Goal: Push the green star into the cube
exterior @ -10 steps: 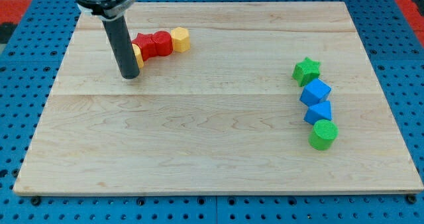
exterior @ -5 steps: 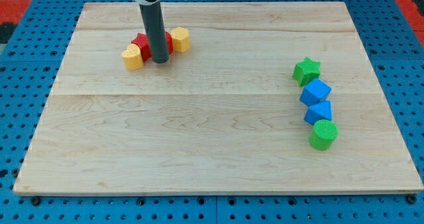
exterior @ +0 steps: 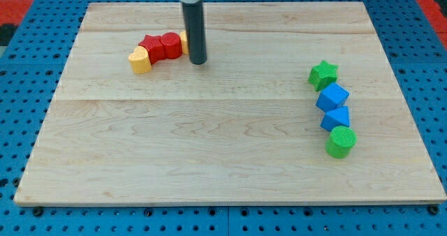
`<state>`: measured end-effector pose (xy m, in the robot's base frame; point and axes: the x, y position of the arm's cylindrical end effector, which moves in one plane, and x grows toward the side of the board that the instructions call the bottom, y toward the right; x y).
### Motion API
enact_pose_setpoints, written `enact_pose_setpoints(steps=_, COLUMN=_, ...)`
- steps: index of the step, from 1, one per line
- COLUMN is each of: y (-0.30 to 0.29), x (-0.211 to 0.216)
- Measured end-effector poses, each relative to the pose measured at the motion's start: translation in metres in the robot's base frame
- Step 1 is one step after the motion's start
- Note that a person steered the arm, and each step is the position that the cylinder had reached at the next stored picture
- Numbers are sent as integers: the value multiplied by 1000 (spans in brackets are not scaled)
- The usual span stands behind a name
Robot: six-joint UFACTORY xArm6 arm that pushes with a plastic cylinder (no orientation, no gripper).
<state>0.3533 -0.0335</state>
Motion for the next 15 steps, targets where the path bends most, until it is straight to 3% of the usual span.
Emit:
enact_pose_setpoints(steps=3, y=155, x=-35)
enact_pose_setpoints(steps=4, y=176, x=-35)
enact_pose_setpoints(steps=8, y=186, x=-18)
enact_pose_setpoints(steps=10, y=197, x=51)
enact_pose_setpoints(steps=11, y=214, x=62)
enact_pose_setpoints(steps=15, y=226, x=56)
